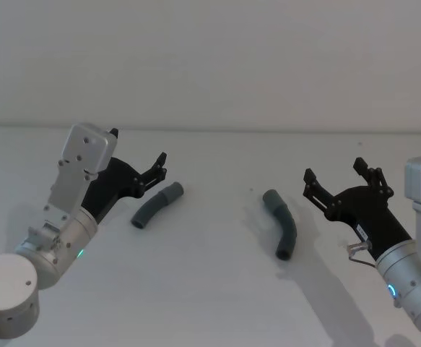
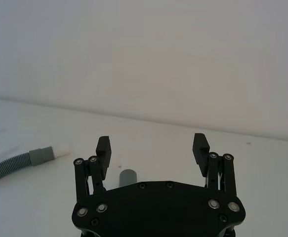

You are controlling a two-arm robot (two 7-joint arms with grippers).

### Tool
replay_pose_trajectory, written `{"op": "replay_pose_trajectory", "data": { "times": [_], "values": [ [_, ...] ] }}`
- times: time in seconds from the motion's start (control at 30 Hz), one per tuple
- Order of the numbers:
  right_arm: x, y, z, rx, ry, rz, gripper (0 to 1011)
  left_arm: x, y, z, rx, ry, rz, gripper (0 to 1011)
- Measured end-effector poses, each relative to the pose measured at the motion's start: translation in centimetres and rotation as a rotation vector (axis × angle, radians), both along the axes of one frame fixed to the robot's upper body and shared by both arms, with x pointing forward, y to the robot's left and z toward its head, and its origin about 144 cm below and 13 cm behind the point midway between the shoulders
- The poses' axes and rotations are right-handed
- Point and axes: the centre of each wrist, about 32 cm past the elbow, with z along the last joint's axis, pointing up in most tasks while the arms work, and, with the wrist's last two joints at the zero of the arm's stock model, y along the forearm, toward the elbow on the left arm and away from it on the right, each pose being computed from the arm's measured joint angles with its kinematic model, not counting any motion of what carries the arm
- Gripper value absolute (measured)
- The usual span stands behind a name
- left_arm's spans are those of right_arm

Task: Use both hands to pick up one end of the pipe from the table, align the ends, and insert them.

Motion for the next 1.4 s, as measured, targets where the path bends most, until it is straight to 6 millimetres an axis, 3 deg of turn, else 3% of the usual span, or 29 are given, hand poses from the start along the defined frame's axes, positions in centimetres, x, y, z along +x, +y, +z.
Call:
{"op": "replay_pose_trajectory", "data": {
  "times": [1.4],
  "values": [
    [0.0,0.0,0.0,0.0,0.0,0.0,1002,0.0,0.0,0.0,0.0,0.0,0.0,1001]
  ]
}}
